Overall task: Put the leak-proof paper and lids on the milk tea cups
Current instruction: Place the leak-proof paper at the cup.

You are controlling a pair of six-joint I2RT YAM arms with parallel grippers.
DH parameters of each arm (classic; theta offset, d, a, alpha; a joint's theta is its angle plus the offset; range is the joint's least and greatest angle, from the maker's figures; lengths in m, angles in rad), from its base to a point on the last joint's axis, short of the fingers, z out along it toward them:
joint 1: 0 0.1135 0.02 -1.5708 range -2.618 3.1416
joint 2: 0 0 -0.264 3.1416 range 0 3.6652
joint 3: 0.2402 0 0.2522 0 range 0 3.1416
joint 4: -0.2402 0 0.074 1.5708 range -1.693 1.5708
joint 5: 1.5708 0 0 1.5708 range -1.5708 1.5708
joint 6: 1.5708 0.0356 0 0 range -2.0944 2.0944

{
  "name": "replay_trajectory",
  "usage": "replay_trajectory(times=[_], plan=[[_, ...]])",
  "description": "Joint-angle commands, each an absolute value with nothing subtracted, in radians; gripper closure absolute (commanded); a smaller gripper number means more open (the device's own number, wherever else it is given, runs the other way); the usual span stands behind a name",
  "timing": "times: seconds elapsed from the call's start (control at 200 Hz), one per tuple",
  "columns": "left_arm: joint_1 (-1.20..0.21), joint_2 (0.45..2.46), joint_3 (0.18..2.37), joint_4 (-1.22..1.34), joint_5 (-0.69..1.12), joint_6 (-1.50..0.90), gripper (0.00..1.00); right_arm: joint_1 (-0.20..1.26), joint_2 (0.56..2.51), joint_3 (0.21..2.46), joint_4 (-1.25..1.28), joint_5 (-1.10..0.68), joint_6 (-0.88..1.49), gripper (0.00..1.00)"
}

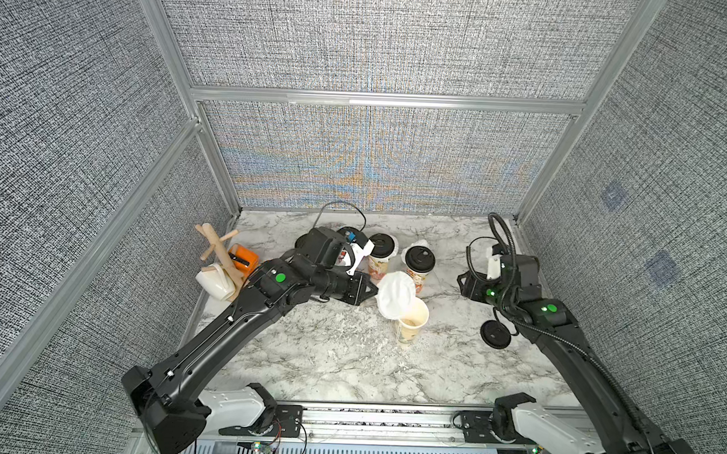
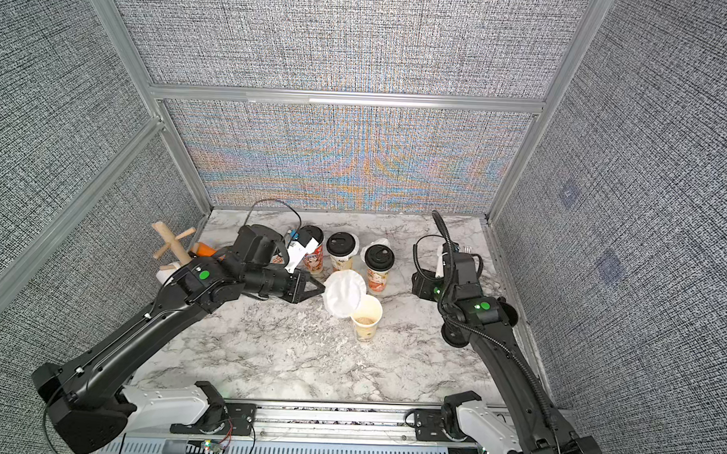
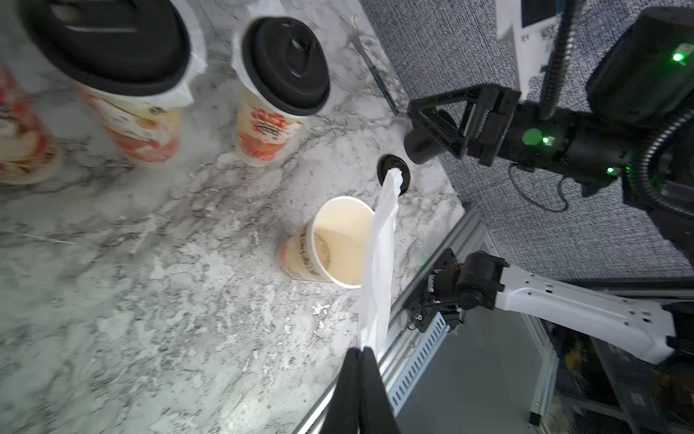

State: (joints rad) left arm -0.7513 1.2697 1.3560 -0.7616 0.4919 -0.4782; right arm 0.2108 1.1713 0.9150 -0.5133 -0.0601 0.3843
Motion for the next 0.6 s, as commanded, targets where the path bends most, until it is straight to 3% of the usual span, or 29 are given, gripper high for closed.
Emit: replay_trajectory(times=[0.0,0.595], plan=[[-0.756,1.308,1.341,-0.679,0.600,-0.502,1.00,0.190,1.186,0.909,-0.478,-0.099,0.351,0.31],[-0.756,1.466,1.260,-0.573,0.587,-0.487,1.00,0.146,1.195,0.877,-0.503,-0.139,0.312,0.32]])
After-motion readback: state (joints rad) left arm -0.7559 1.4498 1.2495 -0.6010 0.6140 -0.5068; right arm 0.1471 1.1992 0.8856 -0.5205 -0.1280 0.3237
